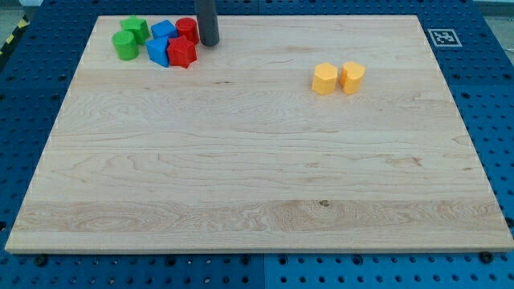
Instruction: Move the arm towards right
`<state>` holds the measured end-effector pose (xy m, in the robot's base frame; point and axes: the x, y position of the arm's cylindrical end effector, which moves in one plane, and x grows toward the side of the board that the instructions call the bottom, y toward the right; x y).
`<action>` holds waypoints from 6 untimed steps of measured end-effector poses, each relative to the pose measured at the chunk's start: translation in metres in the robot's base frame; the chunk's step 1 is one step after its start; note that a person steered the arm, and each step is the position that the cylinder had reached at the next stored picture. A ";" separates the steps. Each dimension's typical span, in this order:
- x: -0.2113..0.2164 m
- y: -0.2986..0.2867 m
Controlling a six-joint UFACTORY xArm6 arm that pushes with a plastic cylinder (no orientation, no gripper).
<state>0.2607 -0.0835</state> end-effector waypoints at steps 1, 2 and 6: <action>0.000 0.008; 0.000 0.014; 0.000 0.046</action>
